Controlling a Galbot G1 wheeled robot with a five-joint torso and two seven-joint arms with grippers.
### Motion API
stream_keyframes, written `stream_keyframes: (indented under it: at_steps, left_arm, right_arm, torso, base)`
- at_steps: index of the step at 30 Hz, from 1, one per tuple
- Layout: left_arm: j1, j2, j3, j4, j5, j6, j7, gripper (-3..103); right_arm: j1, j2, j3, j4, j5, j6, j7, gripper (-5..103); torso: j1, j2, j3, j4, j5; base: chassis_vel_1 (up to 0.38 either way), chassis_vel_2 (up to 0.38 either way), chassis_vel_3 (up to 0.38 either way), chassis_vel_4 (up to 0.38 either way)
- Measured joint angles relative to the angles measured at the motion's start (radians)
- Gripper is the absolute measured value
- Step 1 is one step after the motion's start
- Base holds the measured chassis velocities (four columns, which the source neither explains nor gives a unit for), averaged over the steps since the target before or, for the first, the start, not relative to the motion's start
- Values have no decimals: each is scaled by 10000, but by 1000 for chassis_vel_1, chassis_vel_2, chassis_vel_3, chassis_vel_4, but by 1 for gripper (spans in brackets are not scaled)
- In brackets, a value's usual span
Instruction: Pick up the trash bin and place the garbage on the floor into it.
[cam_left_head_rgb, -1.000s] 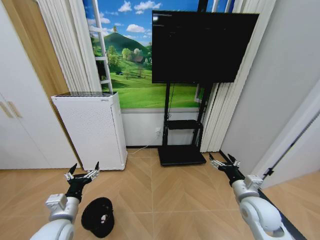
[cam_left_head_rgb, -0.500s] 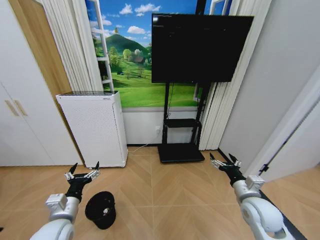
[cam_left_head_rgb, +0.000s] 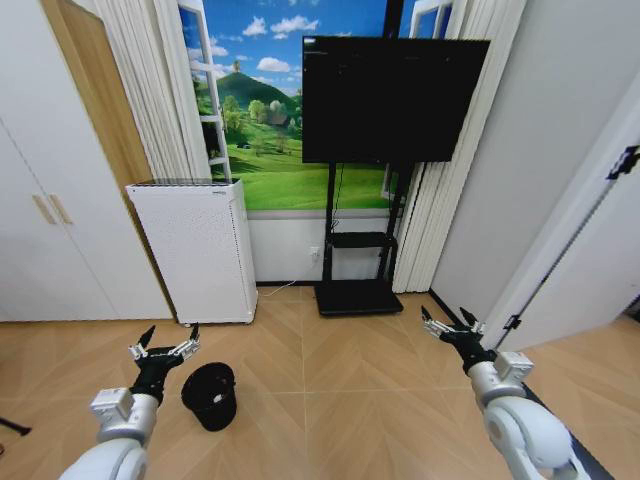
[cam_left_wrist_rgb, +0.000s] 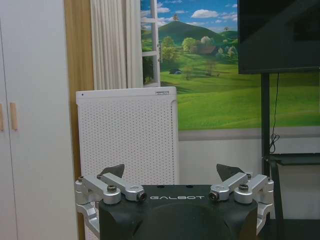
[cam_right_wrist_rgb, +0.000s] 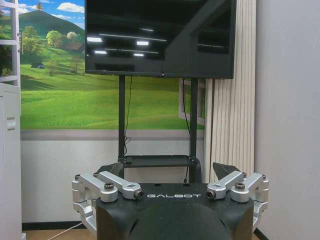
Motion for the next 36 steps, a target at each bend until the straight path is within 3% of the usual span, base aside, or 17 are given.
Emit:
stream_keyframes:
  at_steps: [36]
  left_arm:
    - [-36, 8, 45, 200, -5, -127, 131, 100]
  right_arm:
    - [-242, 281, 30, 28, -267, 199, 6, 100]
  torso:
    - [-8, -15, -10, 0, -3]
  base:
    - [206, -209, -204, 206]
